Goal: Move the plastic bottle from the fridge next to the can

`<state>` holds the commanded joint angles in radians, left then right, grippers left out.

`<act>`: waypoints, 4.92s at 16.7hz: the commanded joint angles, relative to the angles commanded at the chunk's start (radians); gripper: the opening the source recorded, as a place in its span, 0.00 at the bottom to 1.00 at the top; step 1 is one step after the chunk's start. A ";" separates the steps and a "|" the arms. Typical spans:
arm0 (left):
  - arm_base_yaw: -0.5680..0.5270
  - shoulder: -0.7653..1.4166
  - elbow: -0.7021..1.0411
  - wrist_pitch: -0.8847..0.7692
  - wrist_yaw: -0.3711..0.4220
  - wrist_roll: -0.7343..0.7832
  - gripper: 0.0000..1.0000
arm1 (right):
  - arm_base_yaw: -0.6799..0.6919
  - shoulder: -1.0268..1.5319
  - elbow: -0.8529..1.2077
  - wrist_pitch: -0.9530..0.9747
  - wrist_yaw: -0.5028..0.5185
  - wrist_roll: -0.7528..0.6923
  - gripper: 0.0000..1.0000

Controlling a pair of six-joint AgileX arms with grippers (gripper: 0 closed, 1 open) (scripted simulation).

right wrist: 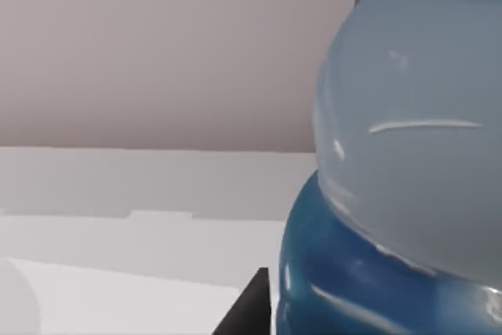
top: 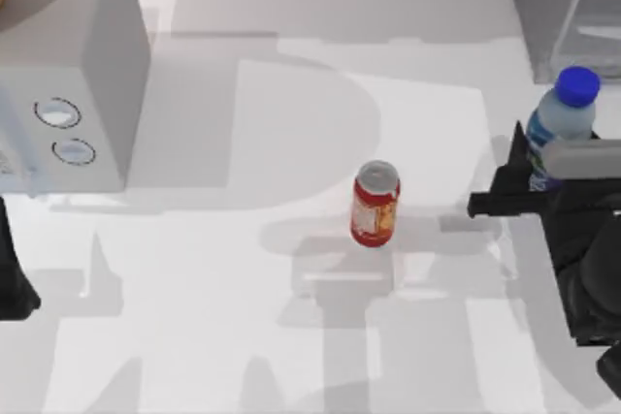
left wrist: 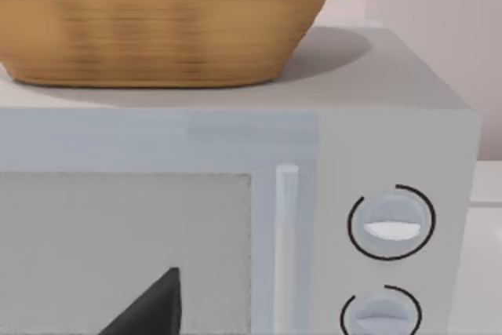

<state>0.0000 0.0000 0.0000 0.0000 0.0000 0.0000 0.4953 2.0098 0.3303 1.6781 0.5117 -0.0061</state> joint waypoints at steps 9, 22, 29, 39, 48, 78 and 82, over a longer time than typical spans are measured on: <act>0.000 0.000 0.000 0.000 0.000 0.000 1.00 | 0.040 -0.001 -0.025 0.027 0.040 0.000 0.00; 0.000 0.000 0.000 0.000 0.000 0.000 1.00 | 0.040 -0.001 -0.025 0.027 0.040 0.000 0.83; 0.000 0.000 0.000 0.000 0.000 0.000 1.00 | 0.040 -0.001 -0.025 0.027 0.040 0.000 1.00; 0.000 0.000 0.000 0.000 0.000 0.000 1.00 | 0.109 -0.012 -0.115 0.104 0.110 0.000 1.00; 0.000 0.000 0.000 0.000 0.000 0.000 1.00 | 0.077 -0.031 -0.106 0.034 0.072 0.048 1.00; 0.000 0.000 0.000 0.000 0.000 0.000 1.00 | -0.495 -2.010 -0.330 -1.678 -0.512 0.006 1.00; 0.000 0.000 0.000 0.000 0.000 0.000 1.00 | -0.498 -2.016 -0.319 -1.688 -0.509 0.006 1.00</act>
<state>0.0000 0.0000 0.0000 0.0000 0.0000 0.0000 -0.0029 -0.0065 0.0110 -0.0104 0.0027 0.0001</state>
